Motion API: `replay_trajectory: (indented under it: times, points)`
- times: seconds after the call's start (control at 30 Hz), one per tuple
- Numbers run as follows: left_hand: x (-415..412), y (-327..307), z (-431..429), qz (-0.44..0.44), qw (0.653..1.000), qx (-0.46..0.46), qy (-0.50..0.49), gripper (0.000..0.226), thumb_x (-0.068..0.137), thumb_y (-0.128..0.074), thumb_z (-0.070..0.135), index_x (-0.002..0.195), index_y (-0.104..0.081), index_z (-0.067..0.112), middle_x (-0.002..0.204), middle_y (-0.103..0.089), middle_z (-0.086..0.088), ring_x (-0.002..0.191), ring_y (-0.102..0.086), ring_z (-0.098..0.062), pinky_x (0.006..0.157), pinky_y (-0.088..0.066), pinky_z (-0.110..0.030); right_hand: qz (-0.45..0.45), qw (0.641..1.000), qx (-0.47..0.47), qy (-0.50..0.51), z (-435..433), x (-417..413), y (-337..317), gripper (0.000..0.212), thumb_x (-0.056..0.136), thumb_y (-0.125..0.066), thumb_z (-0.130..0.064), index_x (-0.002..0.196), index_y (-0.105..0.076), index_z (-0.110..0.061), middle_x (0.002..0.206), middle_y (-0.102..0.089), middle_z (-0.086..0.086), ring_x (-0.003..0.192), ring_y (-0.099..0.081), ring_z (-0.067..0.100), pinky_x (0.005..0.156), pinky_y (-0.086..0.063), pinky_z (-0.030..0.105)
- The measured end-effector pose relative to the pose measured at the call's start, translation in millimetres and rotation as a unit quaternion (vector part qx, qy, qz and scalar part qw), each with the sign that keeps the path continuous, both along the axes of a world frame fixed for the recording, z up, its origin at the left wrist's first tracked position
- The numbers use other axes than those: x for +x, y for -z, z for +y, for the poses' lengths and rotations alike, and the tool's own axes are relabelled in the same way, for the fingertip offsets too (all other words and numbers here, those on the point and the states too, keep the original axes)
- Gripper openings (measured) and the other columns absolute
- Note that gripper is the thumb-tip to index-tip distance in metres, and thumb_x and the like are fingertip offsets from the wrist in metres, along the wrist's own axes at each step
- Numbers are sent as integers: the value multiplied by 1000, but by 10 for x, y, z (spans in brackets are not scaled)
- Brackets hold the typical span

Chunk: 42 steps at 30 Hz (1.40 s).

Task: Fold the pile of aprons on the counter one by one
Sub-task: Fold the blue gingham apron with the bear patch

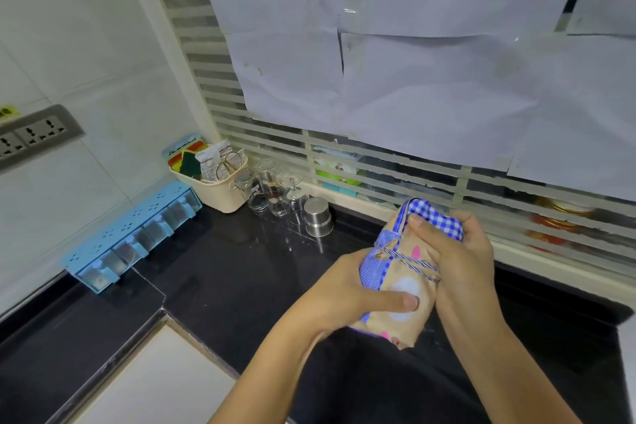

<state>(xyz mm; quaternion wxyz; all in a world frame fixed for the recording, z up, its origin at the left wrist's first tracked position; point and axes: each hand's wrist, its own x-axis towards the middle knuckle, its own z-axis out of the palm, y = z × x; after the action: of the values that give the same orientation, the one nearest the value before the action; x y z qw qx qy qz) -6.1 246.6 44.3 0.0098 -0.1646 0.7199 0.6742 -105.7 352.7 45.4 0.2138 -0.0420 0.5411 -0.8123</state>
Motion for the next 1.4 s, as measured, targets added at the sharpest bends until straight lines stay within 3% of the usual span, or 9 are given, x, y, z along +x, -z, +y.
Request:
replay_trajectory:
  times: [0.17,0.3,0.43,0.6,0.8,0.97,1.07,1.23,1.4]
  points:
    - [-106,-178,-6,69,983,27,-166,19,67,-80,0,81,-71,8,76,-73,-8,66,-68,-16,59,-54,-27,-17,994,-62,-84,-145,138,-82,36,81,-67,-28,114,-58,-19,103,-71,10,89,-71,25,75,-59,44]
    - [-193,-219,-64,94,934,-162,-306,31,65,-81,16,89,-62,13,79,-69,-2,70,-66,-14,65,-55,-31,28,980,-8,-199,-242,274,-49,25,96,-49,-26,115,-65,-19,104,-73,5,97,-69,20,87,-55,39]
    - [-107,-341,-249,89,874,-359,-315,30,71,-78,21,92,-56,18,81,-63,5,74,-60,-12,63,-48,-25,261,933,185,-164,-227,118,-148,17,91,-61,-18,104,-71,-21,88,-73,-9,83,-67,0,81,-54,23]
    - [-7,-478,-334,115,822,-485,-276,8,80,-71,22,81,-65,16,71,-66,0,64,-60,-16,57,-46,-29,487,852,186,-41,-315,155,-626,18,73,-80,-28,87,-70,-27,79,-63,-15,75,-60,0,65,-47,10]
    - [-65,-687,-350,123,731,-607,-286,21,61,-66,-11,74,-63,5,68,-60,-12,64,-57,-31,51,-31,-28,456,858,236,-30,-569,150,-935,5,78,-76,-14,82,-73,-17,64,-59,-17,61,-57,-3,59,-43,6]
    - [-60,-999,-503,134,663,-666,-314,34,62,-70,-9,90,-56,4,67,-57,-11,59,-42,-23,48,-23,-29,439,864,225,-100,-689,107,-1214,7,83,-70,-16,76,-71,-16,69,-63,-8,66,-57,7,60,-41,12]
    - [14,-1086,-617,138,653,-661,-343,37,65,-77,0,88,-48,6,60,-55,-9,51,-37,-19,43,-16,-26,461,858,192,-122,-772,135,-1291,14,87,-66,-19,74,-63,-21,71,-62,-9,66,-55,5,62,-40,13]
    - [225,-1166,-767,183,684,-613,-351,41,73,-78,11,96,-45,8,70,-62,-7,58,-59,-26,50,-30,-27,518,835,150,-106,-959,261,-1350,9,91,-61,-18,82,-60,-16,77,-61,-7,72,-57,6,65,-42,12]
    - [540,-1281,-984,167,683,-611,-364,41,80,-74,19,95,-36,16,70,-61,-6,56,-52,-27,44,-21,-22,543,814,136,-157,-1228,437,-1480,10,79,-75,-17,75,-66,-17,71,-63,-5,64,-54,6,61,-43,13]
